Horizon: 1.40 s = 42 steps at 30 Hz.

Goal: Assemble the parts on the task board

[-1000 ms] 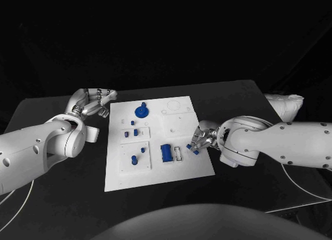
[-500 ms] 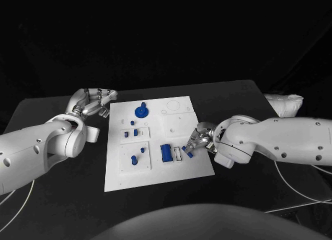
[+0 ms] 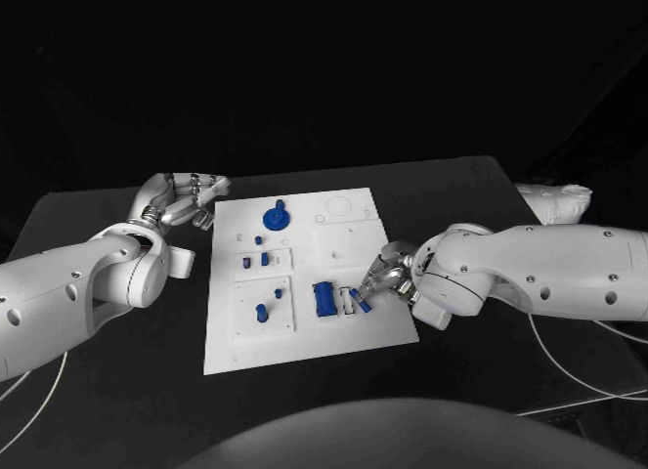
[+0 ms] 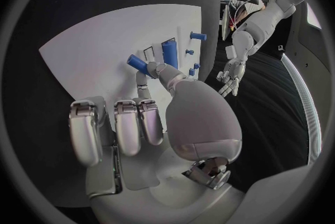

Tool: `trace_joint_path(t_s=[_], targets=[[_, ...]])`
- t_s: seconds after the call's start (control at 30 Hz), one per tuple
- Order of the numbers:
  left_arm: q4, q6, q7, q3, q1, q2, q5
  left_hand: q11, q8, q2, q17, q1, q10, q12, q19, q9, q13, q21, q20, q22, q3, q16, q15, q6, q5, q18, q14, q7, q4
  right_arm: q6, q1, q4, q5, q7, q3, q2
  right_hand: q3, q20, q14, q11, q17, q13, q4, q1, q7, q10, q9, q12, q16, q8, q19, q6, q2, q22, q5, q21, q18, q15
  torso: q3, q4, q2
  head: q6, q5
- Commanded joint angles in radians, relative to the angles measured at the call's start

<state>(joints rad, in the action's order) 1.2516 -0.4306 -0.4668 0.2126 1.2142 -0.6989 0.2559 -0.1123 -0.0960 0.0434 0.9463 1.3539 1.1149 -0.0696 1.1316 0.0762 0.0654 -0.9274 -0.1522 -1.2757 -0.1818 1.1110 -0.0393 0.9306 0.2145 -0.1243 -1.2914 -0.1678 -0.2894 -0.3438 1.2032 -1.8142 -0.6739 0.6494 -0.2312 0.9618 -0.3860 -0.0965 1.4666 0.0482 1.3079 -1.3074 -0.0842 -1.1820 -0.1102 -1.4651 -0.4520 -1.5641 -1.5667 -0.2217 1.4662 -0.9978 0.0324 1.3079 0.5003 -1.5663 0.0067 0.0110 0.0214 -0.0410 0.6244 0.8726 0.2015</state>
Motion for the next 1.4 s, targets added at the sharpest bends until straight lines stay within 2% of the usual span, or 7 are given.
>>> trace_joint_path(t_s=[0.03,0.57,0.77,1.4], targets=[[0.002,0.015,-0.007,-0.001,0.001,0.002,0.000,0.003,-0.005,0.009,-0.001,-0.002,0.003,-0.003,-0.002,0.000,0.001,-0.002,0.002,-0.001,-0.005,0.000,0.000,-0.002,0.005,-0.012,0.004,0.000,-0.002,-0.001,-0.001,0.004,0.031,-0.014,0.000,-0.005,0.007,0.005,0.104,-0.006,0.263,-0.263,0.002,0.008,-0.001,-0.106,-0.001,-0.007,-0.004,-0.004,0.105,-0.007,0.005,0.263,-0.007,-0.004,-0.007,0.007,0.0001,0.0006,0.000,0.000,0.001],[0.003,0.015,-0.006,-0.001,0.001,0.002,0.000,0.003,-0.005,0.009,-0.001,-0.002,0.003,-0.003,-0.002,0.000,0.001,-0.002,0.002,-0.001,-0.005,0.000,0.000,-0.002,0.005,-0.012,0.004,0.000,-0.002,-0.022,-0.001,0.014,0.084,-0.023,0.000,-0.014,0.008,0.005,0.104,-0.007,0.263,-0.263,0.003,0.009,-0.001,-0.106,0.000,-0.007,-0.004,-0.003,0.105,-0.007,0.005,0.263,-0.009,-0.004,-0.007,0.007,0.0007,-0.0001,0.000,0.000,0.003],[0.003,0.015,-0.006,-0.001,0.001,0.002,0.000,0.003,-0.005,0.009,-0.001,-0.002,0.003,-0.003,-0.002,0.000,0.001,-0.002,0.002,-0.001,-0.005,0.000,0.000,-0.002,0.005,-0.012,0.004,0.000,-0.002,-0.025,-0.001,0.019,0.097,-0.023,0.000,-0.017,0.010,0.005,0.104,-0.007,0.263,-0.263,0.003,0.009,-0.001,-0.106,0.000,-0.007,-0.004,-0.002,0.105,-0.008,0.005,0.263,-0.011,-0.004,-0.007,0.007,-0.0001,0.0000,0.000,0.000,0.003],[0.001,0.015,-0.005,-0.001,0.001,0.003,0.000,0.003,-0.005,0.009,-0.001,-0.002,0.003,-0.003,-0.002,0.000,0.001,-0.002,0.002,-0.001,-0.005,0.000,0.000,-0.002,0.005,-0.012,0.004,0.000,-0.002,-0.030,-0.002,0.040,0.108,-0.010,0.000,-0.036,0.022,0.007,0.104,-0.007,0.263,-0.263,0.011,0.017,0.000,-0.106,0.007,-0.007,-0.004,0.011,0.105,-0.012,0.004,0.263,-0.036,-0.004,-0.007,0.009,0.0000,-0.0002,0.000,0.000,0.003]])
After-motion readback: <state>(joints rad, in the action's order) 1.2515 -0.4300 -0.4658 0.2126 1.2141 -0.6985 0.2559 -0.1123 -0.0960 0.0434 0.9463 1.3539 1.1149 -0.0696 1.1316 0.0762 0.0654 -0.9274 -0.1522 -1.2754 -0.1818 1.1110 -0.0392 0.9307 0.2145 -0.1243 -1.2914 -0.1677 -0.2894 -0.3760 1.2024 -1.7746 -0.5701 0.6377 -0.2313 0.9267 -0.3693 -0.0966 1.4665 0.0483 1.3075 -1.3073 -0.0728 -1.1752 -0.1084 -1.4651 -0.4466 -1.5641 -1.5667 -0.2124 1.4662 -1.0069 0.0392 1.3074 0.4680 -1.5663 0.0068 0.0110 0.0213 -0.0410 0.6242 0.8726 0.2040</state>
